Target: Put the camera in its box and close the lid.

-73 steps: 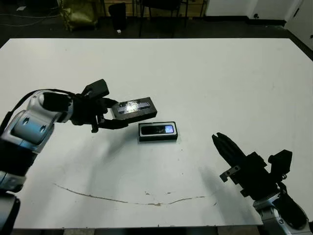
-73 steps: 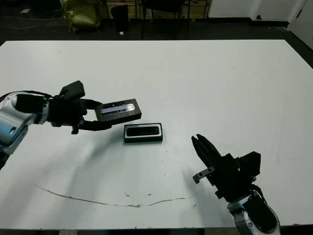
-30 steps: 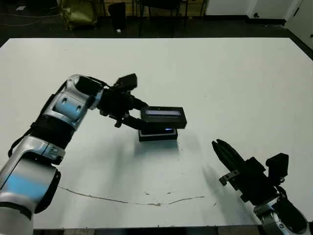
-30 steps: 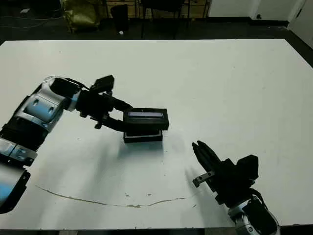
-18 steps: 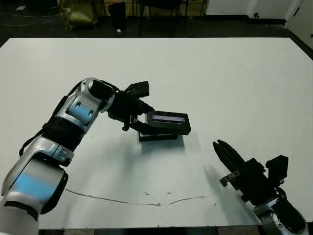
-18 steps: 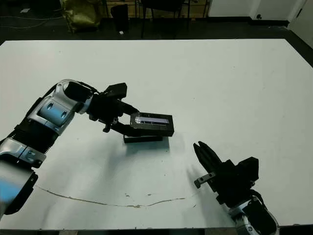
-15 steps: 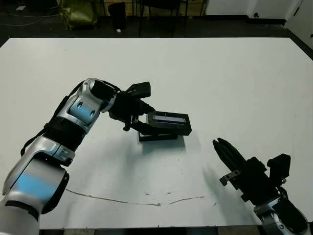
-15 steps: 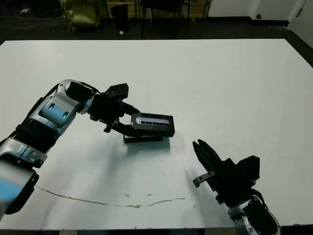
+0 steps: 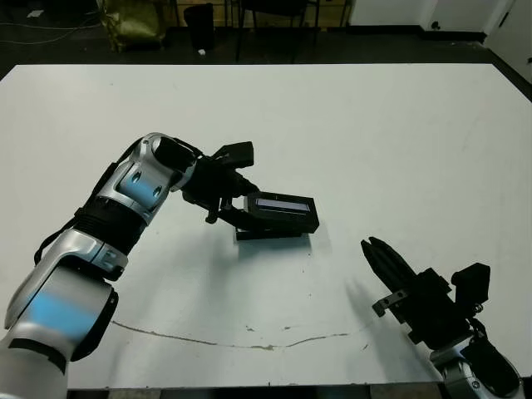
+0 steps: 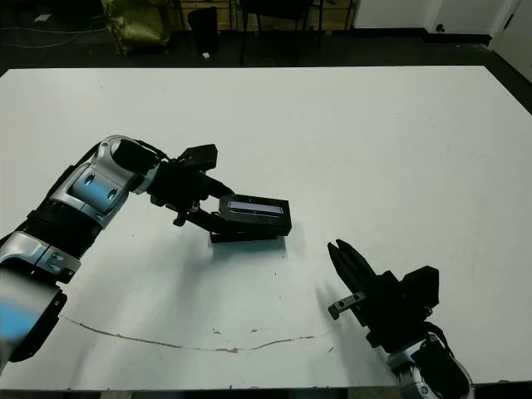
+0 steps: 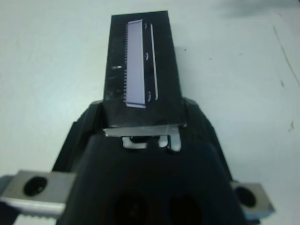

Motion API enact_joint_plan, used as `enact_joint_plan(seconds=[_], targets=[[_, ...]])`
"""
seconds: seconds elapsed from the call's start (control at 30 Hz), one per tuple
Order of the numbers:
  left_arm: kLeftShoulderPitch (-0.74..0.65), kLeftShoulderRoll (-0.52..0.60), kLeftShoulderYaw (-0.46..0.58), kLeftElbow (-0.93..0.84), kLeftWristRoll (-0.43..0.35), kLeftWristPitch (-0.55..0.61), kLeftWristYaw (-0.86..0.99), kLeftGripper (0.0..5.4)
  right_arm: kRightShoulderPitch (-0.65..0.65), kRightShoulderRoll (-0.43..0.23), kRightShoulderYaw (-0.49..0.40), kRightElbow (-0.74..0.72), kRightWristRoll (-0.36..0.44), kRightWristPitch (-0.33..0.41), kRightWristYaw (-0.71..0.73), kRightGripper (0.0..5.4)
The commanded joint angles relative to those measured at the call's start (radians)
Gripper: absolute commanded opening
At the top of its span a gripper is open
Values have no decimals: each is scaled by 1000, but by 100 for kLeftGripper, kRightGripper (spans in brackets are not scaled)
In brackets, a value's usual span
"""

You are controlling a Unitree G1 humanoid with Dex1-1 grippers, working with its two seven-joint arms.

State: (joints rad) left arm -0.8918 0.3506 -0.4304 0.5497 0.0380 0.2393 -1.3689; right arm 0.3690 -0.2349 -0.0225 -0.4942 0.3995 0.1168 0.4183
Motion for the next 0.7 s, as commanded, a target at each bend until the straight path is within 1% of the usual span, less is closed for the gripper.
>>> enact_joint_plan(seconds=[0.03,0.07,0.13,0.2,0.3,0.33,0.43,0.53,0.57,0.7], targets=[[10,19,-9,5,19,-6,1,233,6,-4,1,9,-18,-7,-2,0],[11,21,-9,4,21,-10,1,233,6,-3,2,11,-18,-11,1,0],[14,25,-8,10,23,-31,0,233,9,-5,5,-12,-24,9,-14,0],[15,27,-8,14,28,-43,2,233,15,-4,8,-53,-11,42,-31,0],[17,30,-8,14,34,-43,3,233,24,-16,8,-118,-13,124,-74,0],[18,32,-9,12,37,-47,4,233,24,-15,6,-118,-7,130,-73,0],[15,31,-10,22,34,-30,-7,233,15,-2,6,-68,-20,66,-44,0],[16,29,-15,37,35,-46,-20,233,6,8,3,0,-24,-20,-4,0],[18,29,-17,38,37,-47,-20,233,5,9,1,8,-18,-32,4,0],[26,30,-26,43,41,-30,-26,233,26,0,0,-80,3,45,-38,0]])
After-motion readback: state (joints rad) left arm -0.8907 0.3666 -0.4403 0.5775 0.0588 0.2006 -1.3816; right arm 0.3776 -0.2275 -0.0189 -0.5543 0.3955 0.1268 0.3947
